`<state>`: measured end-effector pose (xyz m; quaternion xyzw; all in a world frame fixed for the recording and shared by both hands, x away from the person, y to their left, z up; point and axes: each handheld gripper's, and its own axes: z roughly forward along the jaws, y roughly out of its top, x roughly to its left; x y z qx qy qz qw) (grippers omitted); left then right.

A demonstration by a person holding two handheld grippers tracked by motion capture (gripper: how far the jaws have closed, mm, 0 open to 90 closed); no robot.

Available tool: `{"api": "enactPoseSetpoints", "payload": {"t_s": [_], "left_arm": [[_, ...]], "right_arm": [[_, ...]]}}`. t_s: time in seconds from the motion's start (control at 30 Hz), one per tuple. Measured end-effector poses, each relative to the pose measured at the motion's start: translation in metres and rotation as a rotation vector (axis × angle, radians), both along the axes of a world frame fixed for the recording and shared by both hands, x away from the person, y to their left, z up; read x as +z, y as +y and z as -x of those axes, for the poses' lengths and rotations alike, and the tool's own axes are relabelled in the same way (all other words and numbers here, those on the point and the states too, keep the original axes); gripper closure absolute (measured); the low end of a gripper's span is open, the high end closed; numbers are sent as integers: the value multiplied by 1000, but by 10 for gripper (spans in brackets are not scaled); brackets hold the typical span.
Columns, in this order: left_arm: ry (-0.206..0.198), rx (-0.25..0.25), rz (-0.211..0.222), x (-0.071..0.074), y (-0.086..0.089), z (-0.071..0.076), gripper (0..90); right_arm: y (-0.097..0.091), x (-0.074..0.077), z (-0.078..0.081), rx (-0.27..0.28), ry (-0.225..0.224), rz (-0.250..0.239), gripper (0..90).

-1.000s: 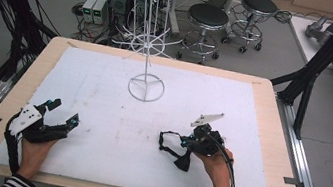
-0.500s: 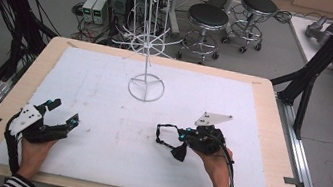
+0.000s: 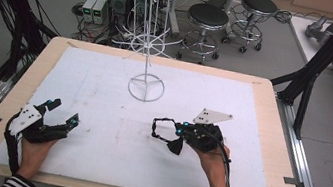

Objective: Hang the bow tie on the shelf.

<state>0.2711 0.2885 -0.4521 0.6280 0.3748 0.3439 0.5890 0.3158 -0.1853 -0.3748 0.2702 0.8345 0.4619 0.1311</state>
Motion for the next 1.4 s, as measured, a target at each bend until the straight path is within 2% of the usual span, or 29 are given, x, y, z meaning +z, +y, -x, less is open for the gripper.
{"api": "enactPoseSetpoints", "payload": {"t_s": [0.17, 0.53, 0.87, 1.4], "left_arm": [[0, 0, 1, 0, 0, 0, 156], [0, 0, 1, 0, 0, 0, 156], [0, 0, 5, 0, 0, 0, 156], [2, -1, 5, 0, 0, -1, 156]], "right_arm": [[5, 12, 0, 9, -38, -60, 865], [25, 41, -1, 20, -149, -121, 865], [33, 49, -6, -15, -180, -168, 865], [46, 67, -17, -28, -227, -205, 865]]}}
